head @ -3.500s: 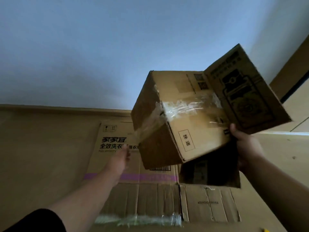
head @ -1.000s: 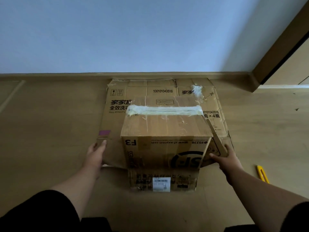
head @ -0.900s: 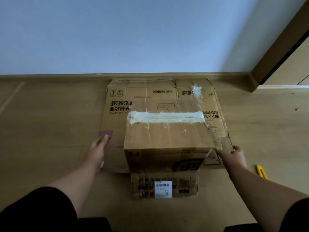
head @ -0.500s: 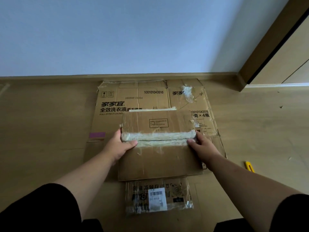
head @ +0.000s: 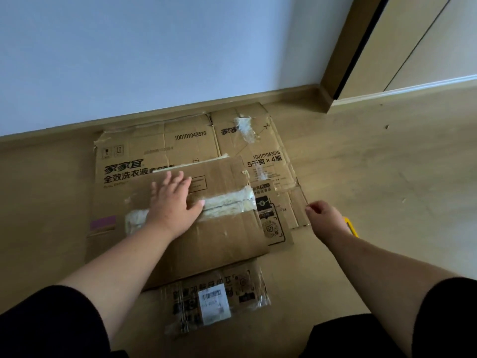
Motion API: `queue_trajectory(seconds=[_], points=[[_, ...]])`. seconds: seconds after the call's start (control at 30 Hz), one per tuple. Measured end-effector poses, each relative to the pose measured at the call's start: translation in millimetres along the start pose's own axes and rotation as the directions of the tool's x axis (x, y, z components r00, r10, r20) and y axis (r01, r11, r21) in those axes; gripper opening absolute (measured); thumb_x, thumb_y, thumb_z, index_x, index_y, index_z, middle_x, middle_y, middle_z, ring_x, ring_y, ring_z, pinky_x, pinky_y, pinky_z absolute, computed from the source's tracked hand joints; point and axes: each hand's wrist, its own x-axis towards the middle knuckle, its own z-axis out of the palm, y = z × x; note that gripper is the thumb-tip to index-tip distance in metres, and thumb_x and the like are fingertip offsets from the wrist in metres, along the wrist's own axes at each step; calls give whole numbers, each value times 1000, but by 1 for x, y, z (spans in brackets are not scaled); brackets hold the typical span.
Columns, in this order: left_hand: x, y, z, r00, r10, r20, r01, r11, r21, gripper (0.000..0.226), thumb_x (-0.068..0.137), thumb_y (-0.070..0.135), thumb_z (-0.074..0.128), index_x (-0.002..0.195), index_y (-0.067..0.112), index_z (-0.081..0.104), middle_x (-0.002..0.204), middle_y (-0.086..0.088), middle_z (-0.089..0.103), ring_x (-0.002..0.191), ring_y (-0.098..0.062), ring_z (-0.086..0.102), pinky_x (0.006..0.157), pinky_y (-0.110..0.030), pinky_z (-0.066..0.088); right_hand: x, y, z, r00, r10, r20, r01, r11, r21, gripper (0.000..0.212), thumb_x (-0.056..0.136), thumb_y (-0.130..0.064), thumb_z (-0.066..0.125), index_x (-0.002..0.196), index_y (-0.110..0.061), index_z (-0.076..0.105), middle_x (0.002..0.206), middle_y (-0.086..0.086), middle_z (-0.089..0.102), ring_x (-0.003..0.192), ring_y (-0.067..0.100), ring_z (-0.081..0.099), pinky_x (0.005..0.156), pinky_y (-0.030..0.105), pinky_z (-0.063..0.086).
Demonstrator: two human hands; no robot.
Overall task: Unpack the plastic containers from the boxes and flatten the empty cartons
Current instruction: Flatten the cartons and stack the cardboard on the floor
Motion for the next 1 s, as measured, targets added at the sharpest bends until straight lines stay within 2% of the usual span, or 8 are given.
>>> queue_trajectory(seconds=[0.13,0.27,0.37,0.43,0.63,0.8,0.9,1.0], points=[[11,45,17,991,115,62,-115,993,-4,72,97,55,35,157,21,15,166,1,1,151,-17,-11,123,-45,-4,27,73,-24,981,189,-42,-193,958,-213,34,92,-23,50,123,-14,59,123,15,61,112,35,58,91,36,48],[13,68,32,991,134,11,-135,987,85,69,98,56,25,157,19,19,165,-2,4,152,-19,-7,123,-44,-4,45,151,-35,922,384,-57,-375,843,-386,40,88,-21,54,124,-4,55,126,20,56,115,38,59,93,38,51],[11,67,35,992,124,23,-126,986,111,78,91,61,14,157,19,18,165,-1,3,152,-18,-7,123,-42,-4,53,179,-35,899,435,45,-363,801,-476,37,93,-26,56,123,-3,54,122,17,63,110,34,63,78,31,48],[11,64,34,991,121,55,-127,986,110,78,91,62,12,157,21,13,165,1,-2,151,-14,-12,122,-40,-6,61,187,-34,896,437,74,-343,788,-511,38,93,-28,58,123,-4,54,120,16,64,108,33,64,75,31,46],[0,66,24,982,103,156,-118,988,95,68,102,53,21,157,22,-2,161,5,-20,146,-10,-24,118,-31,-14,77,189,-23,921,385,58,-316,826,-467,43,84,-23,67,120,-3,54,120,20,62,112,36,62,86,36,51],[-7,66,21,974,77,214,-99,991,93,69,103,50,25,156,23,-9,160,6,-25,145,-9,-27,116,-30,-16,63,175,-8,920,364,145,-245,824,-511,27,91,-22,58,114,-7,61,118,15,66,108,30,65,80,31,50],[-4,70,22,972,56,228,-78,993,86,70,102,50,25,156,23,-11,160,5,-26,145,-11,-27,117,-32,-16,61,152,-4,943,305,133,-239,899,-367,13,91,-22,56,97,-11,52,98,13,65,85,30,65,73,33,54],[-4,70,21,968,61,243,-83,993,81,72,102,52,25,156,22,-12,159,5,-28,145,-12,-28,118,-33,-15,62,113,-8,936,261,234,-272,962,16,14,97,-16,56,91,-8,45,88,20,62,65,31,62,72,51,61]])
